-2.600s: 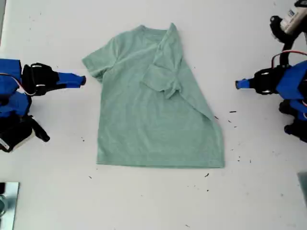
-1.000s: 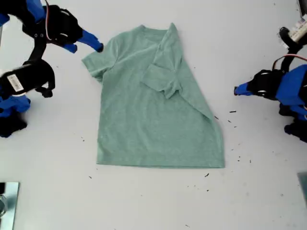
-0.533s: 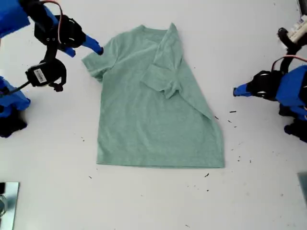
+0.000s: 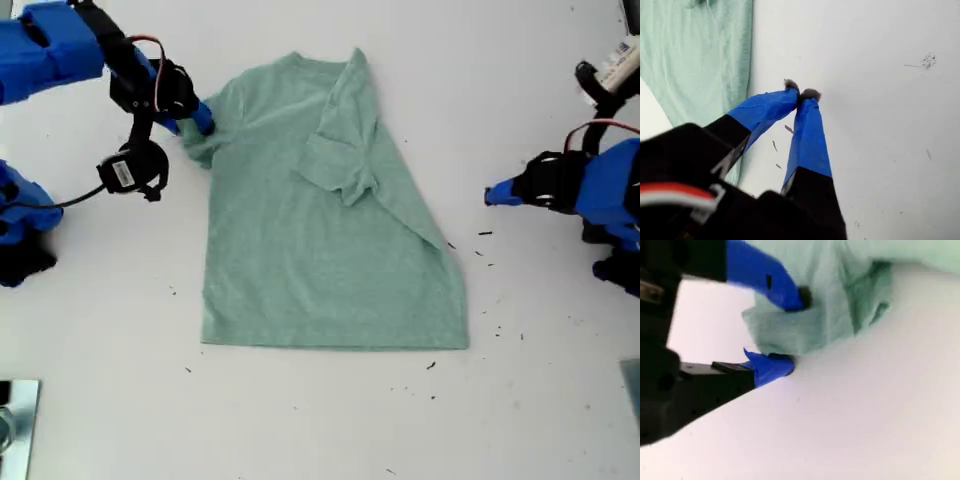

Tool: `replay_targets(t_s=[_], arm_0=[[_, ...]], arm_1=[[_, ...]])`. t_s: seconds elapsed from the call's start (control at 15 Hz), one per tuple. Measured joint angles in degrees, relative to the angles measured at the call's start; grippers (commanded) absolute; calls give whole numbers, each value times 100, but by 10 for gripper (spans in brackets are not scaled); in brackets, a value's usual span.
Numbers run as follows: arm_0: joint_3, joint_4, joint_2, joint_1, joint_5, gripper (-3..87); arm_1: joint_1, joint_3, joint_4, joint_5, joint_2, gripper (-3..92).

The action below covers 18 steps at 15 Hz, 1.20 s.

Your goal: Fold t shirt

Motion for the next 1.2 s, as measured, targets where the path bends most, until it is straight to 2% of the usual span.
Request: replay_targets(t_s=[0.4, 0.6, 0.8, 1.0, 1.07, 1.13, 1.2], arm_0=[[88, 141, 2250, 53, 9, -2], [-360, -18, 2531, 149, 334, -2], [-1521, -527, 1274, 1433, 396, -2], [-2953, -686, -439, 2338, 545, 8], [-3331, -677, -1002, 2382, 545, 184], [-3850, -580, -1617, 2338, 545, 290], [-4377, -369, -2232, 2241, 545, 311]], arm_1=[[35, 0, 0, 0, 0, 22], [26, 0, 0, 79, 0, 22], [-26, 0, 0, 105, 0, 22], [-141, 0, 0, 211, 0, 22], [-176, 0, 0, 229, 0, 22], [-202, 0, 0, 264, 0, 22], [-246, 0, 0, 299, 0, 22]])
